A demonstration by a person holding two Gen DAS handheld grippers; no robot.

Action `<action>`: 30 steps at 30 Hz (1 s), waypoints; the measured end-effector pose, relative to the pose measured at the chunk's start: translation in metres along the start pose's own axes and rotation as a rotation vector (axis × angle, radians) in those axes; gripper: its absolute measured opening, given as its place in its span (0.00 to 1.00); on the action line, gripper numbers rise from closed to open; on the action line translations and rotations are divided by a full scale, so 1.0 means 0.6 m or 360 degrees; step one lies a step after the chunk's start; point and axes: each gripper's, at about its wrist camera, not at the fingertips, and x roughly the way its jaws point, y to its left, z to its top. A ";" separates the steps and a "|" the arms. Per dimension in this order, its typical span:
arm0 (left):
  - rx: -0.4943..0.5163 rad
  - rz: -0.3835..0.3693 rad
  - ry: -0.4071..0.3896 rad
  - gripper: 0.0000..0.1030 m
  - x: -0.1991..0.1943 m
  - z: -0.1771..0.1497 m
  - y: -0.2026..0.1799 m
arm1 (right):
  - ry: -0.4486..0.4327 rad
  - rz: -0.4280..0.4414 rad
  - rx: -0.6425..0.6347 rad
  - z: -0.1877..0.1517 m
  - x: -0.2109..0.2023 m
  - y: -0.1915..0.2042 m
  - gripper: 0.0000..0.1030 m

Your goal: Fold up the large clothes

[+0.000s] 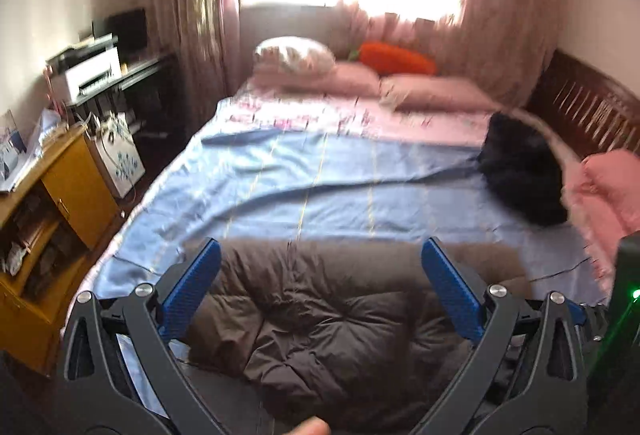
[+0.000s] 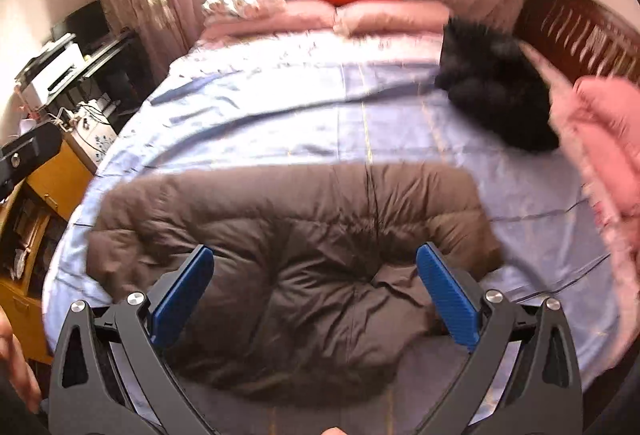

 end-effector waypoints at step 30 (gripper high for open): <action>0.0115 -0.0076 0.0015 0.98 -0.169 0.010 -0.063 | -0.0230 0.0011 -0.0047 0.026 -0.219 0.036 0.99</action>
